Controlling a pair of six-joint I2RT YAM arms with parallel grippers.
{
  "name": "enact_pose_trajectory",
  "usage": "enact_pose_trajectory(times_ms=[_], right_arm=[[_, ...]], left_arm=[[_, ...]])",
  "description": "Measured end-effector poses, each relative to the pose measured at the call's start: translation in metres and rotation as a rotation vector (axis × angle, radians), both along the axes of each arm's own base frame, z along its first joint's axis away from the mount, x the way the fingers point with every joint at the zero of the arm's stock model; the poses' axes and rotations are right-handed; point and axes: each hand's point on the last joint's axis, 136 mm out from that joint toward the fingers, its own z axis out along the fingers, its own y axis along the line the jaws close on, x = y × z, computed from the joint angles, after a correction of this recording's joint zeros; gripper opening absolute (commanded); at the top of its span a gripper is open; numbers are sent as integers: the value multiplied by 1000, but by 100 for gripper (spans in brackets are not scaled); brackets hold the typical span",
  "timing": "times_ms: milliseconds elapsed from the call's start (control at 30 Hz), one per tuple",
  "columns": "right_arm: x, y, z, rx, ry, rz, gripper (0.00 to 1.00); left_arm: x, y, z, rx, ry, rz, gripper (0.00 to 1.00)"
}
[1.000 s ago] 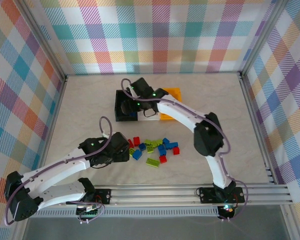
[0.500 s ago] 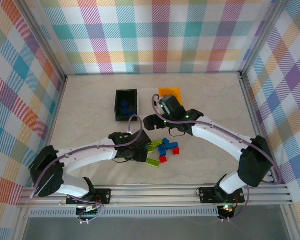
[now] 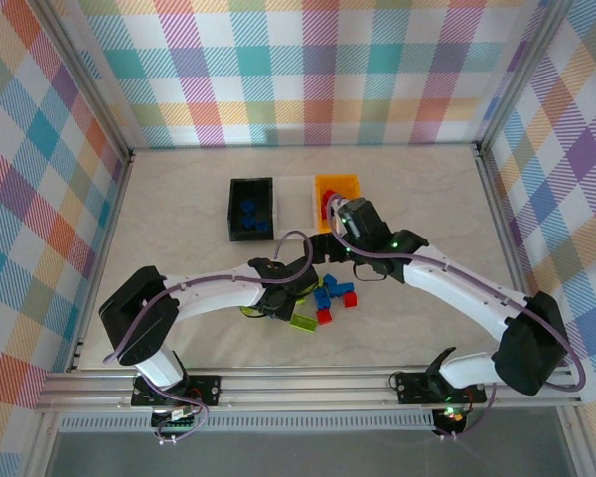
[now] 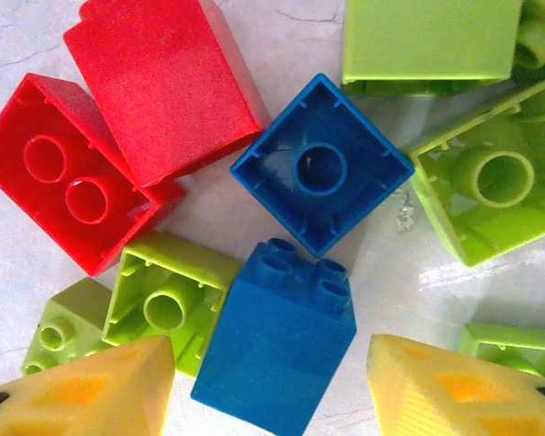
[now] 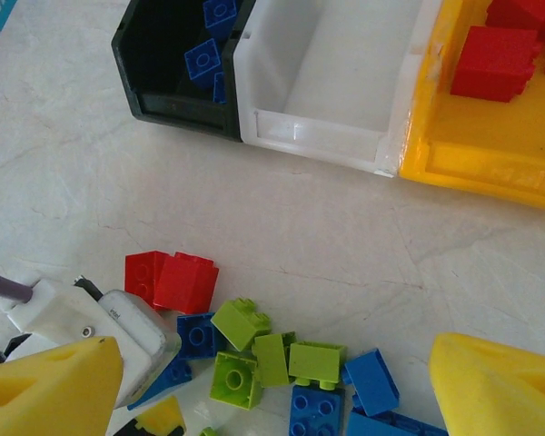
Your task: Sort the legos into containers by color
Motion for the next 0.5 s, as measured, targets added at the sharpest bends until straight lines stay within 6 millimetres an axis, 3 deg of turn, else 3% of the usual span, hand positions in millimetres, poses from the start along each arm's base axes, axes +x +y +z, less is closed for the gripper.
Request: enact_pose_trajectory(times_ms=[300,500], right_arm=[[5,-11,5,12,-11,-32,88],[3,-16,-1,8,3,-41,88]], left_arm=[[-1,-10,-6,-9,-1,-33,47],[-2,-16,-11,-2,-1,-43,54]])
